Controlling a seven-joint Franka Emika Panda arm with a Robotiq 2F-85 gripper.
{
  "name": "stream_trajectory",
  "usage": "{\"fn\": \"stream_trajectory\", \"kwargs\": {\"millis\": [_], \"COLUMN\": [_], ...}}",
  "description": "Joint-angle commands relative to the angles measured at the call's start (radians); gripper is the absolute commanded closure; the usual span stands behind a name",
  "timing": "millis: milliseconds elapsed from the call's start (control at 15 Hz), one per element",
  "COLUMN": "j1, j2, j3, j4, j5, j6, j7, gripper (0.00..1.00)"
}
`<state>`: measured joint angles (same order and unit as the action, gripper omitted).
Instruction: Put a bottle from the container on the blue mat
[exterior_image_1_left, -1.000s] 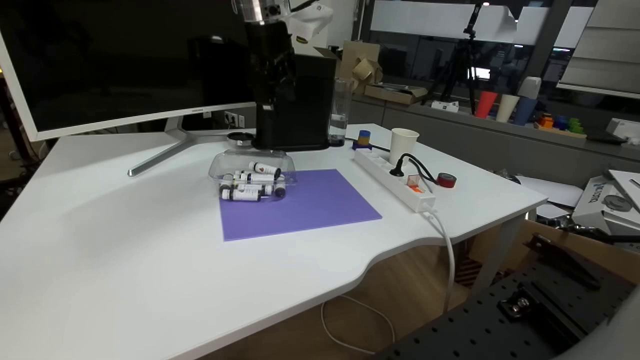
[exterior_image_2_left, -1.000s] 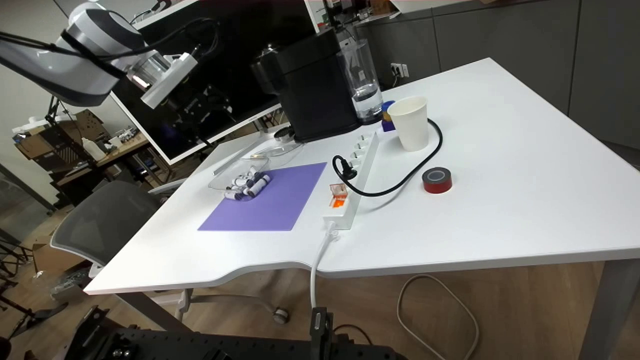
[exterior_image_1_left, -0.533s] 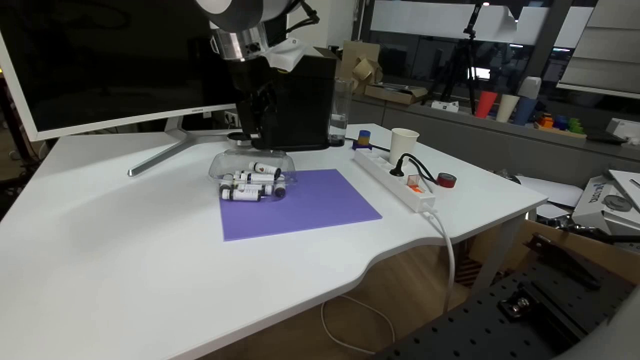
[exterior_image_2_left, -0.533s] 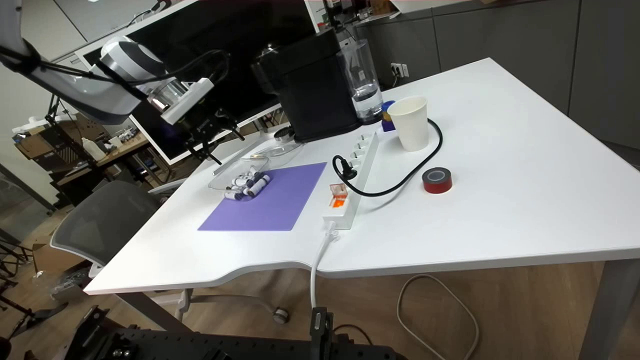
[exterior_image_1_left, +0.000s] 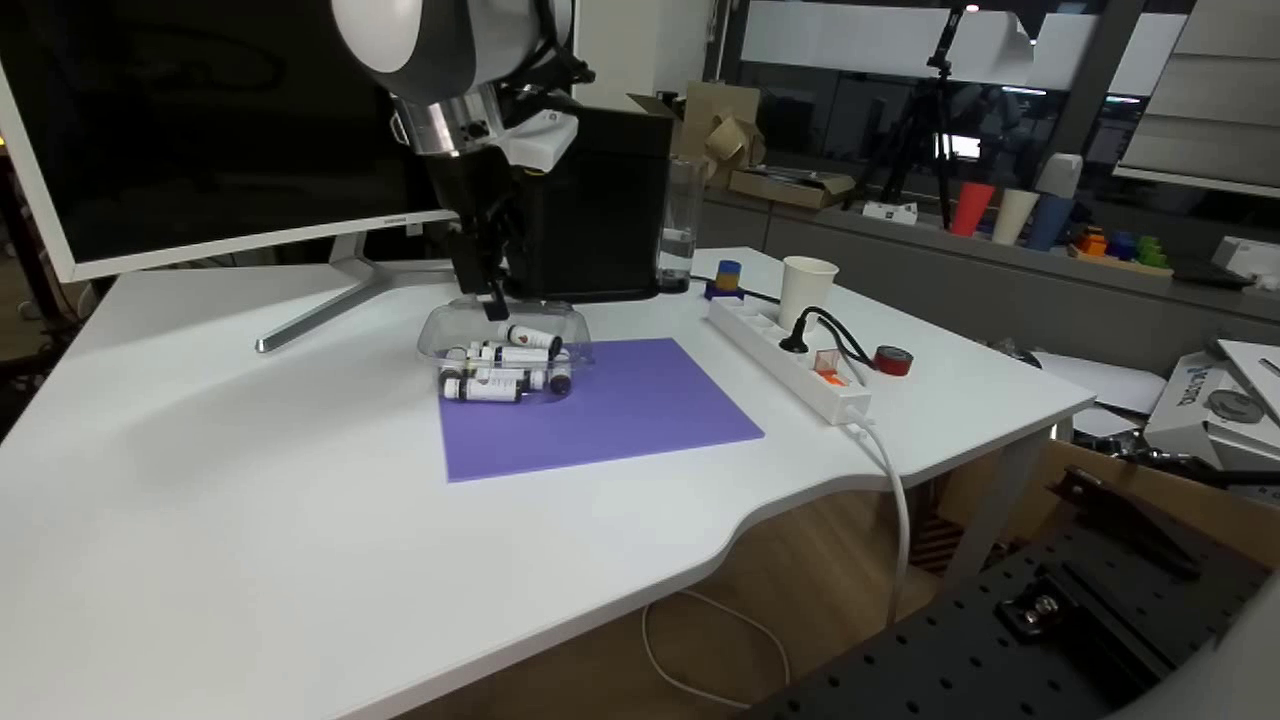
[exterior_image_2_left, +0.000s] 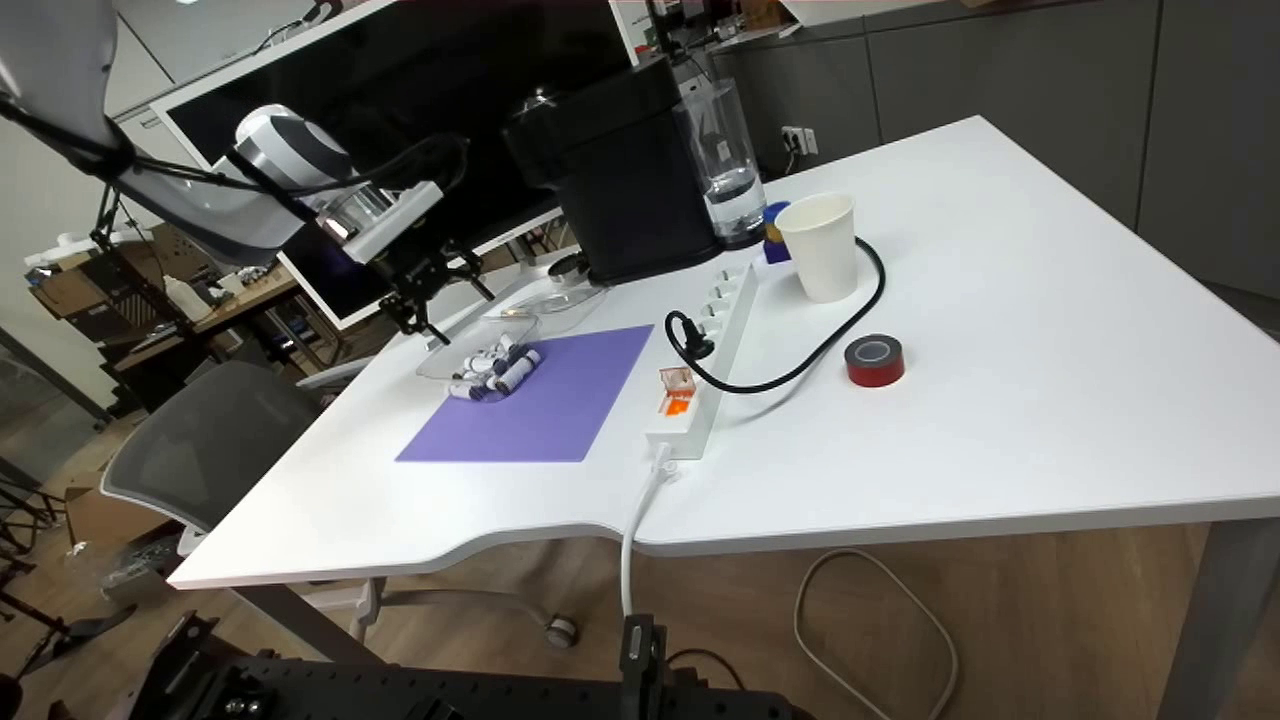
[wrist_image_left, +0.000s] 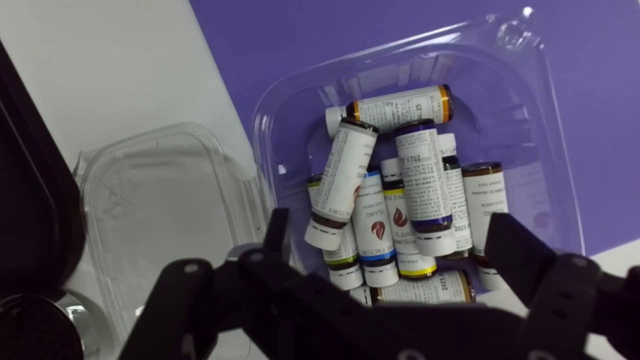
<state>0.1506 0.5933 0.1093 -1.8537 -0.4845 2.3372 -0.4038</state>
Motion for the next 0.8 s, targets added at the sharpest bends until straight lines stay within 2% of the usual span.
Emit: {"fn": "stream_trajectory", "kwargs": {"millis": [0,667,733], "j1": [0.002,-0.002,-0.001], "j2": [0.053,0.121,0.125], "j3": [0.010,0.027,0.026], "j4": [0.073,0.113,0.115], "j5": [0.034,0.089,0.089], "j6": [-0.044,-0.085,-0.087], "j7": [-0.045,-0.083,-0.082], "gripper": [0.00,0.00,0.03]}}
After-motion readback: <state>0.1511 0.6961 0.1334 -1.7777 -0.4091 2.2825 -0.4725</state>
